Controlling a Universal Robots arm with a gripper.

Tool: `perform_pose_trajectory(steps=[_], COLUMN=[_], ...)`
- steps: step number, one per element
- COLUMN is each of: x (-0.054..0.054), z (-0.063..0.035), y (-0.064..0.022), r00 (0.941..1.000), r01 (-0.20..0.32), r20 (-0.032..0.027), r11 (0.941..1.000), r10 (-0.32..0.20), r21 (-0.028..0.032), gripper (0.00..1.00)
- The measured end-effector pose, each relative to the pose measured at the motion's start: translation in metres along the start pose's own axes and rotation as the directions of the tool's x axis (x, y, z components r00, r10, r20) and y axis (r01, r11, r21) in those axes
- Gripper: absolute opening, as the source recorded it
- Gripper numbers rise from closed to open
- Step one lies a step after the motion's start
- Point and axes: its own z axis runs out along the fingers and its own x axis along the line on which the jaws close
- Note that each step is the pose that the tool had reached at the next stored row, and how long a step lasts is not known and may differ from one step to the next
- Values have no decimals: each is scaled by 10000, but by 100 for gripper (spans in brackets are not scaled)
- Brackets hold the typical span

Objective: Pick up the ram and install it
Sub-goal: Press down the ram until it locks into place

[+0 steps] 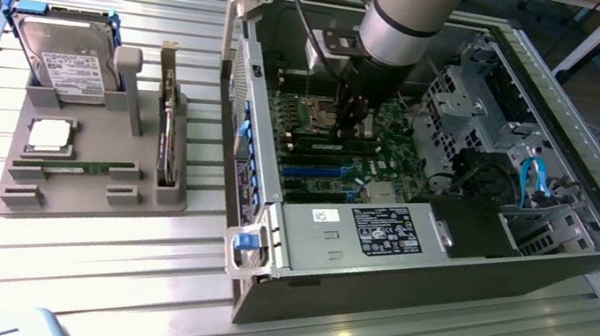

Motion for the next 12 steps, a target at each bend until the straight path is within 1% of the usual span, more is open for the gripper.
perform_pose_trajectory(steps=[12], x=[1], z=[45], y=[0], r00=[10000], r01=[0], r20=[0], r11=[10000], r10=[0], r21=[13], gripper=[10])
